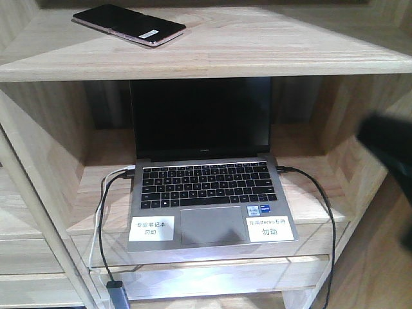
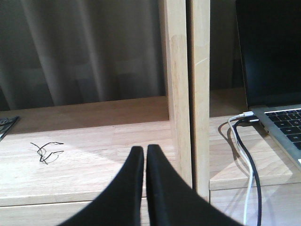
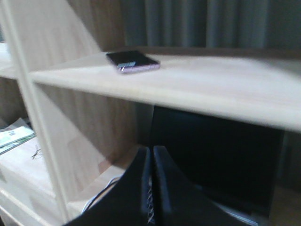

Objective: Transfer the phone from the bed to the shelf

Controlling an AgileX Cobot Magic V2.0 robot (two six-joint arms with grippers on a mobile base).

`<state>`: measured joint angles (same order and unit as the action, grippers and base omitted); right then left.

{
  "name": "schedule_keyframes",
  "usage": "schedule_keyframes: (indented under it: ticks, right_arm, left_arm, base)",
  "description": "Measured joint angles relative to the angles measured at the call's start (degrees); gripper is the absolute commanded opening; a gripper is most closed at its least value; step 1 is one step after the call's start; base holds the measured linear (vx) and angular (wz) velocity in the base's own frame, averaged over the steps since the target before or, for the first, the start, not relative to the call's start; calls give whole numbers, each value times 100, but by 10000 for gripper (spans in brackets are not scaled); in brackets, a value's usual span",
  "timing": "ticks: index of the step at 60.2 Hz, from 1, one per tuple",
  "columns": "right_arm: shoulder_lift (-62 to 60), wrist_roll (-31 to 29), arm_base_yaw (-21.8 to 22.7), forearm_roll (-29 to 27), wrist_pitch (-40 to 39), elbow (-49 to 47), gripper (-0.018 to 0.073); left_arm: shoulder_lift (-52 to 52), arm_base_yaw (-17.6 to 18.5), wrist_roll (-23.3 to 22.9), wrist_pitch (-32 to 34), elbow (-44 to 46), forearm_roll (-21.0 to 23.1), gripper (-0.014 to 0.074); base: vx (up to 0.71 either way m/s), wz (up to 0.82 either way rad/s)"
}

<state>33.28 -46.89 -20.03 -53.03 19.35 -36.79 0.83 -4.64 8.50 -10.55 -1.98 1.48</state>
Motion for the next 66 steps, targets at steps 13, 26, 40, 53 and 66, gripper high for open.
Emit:
schedule_keyframes:
  ticks: [13, 26, 40, 53, 66]
  right_arm:
    - [-819, 0, 0, -59, -38, 766, -6]
    - [-971, 0, 0, -77, -38, 1008, -6]
    - [-971, 0, 0, -77, -38, 1008, -6]
    - [-971, 0, 0, -77, -38, 1008, -6]
    - [-971, 0, 0, -143, -53, 1008, -6]
  left_arm:
    - [0, 0, 0, 0, 0, 0, 1]
    - [0, 0, 0, 0, 0, 0, 1]
    - [0, 0, 0, 0, 0, 0, 1]
    - [0, 0, 0, 0, 0, 0, 1]
    - [0, 0, 0, 0, 0, 0, 1]
  base:
    - [0, 0]
    - [0, 0]
    - [0, 0]
    - [0, 0]
    - [0, 0]
